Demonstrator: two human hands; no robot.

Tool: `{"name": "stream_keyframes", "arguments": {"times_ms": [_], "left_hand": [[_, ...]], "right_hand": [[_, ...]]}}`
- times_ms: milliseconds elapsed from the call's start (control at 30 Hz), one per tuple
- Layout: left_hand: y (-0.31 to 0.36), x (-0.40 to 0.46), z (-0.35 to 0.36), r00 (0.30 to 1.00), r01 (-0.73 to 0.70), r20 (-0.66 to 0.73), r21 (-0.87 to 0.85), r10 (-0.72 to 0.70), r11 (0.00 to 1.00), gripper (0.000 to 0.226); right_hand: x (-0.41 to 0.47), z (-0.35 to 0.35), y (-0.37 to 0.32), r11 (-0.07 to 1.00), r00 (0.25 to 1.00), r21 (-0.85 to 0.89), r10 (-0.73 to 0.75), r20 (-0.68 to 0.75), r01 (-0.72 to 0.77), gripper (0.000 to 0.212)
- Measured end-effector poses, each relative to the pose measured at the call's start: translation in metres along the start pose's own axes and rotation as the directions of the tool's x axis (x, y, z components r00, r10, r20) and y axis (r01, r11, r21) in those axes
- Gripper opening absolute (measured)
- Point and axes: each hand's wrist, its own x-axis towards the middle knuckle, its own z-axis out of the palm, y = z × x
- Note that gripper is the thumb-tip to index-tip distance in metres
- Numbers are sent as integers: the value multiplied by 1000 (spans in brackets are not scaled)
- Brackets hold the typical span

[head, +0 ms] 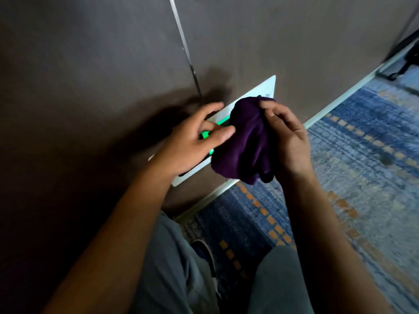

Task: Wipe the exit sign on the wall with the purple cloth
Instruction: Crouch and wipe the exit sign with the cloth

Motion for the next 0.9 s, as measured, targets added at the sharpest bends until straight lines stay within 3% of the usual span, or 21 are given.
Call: {"name": "stream_keyframes", "arguments": {"times_ms": [167, 367, 433, 533, 600, 633, 700, 733, 767, 833, 900], "left_hand": [[2, 16, 11, 990, -67, 111, -175, 88, 982, 72], [5, 24, 14, 991, -87, 73, -316, 116, 945, 64], [4, 26, 16, 987, -103, 85, -330, 138, 938, 64], [4, 28, 20, 985, -128, 61, -349, 159, 928, 62], [2, 27, 22, 990, -126, 18, -338, 141, 933, 60], [1, 26, 23, 992, -126, -12, -323, 130, 938, 59], [-1, 24, 24, 989, -141, -80, -291, 123, 946, 57], [-1, 23, 26, 987, -152, -97, -275, 130, 949, 57], [-1, 23, 30, 985, -163, -97, -254, 143, 953, 58], [0, 22, 40, 984, -178, -61, -202, 170, 963, 62], [3, 20, 50, 984, -180, -23, -181, 179, 967, 67]], "right_hand": [[6, 8, -11, 993, 990, 120, -18, 138, 2, 25], [14, -2, -15, 998, 996, 42, -41, 73, 38, 22], [14, -6, -11, 998, 998, -45, -40, 39, 42, 24], [12, -16, 0, 913, 991, -407, -75, -107, 25, 40], [6, -21, 7, 754, 933, -657, -211, -290, -34, 51], [0, -23, 10, 706, 867, -707, -334, -370, -30, 51], [-12, -19, 14, 707, 734, -703, -518, -439, 79, 38], [-17, -15, 16, 733, 730, -670, -520, -442, 116, 29], [-20, -10, 19, 786, 779, -610, -447, -440, 106, 27], [-24, 0, 31, 899, 900, -435, -146, -410, -52, 49], [-22, 4, 37, 957, 935, -207, 128, -331, -204, 73]]}}
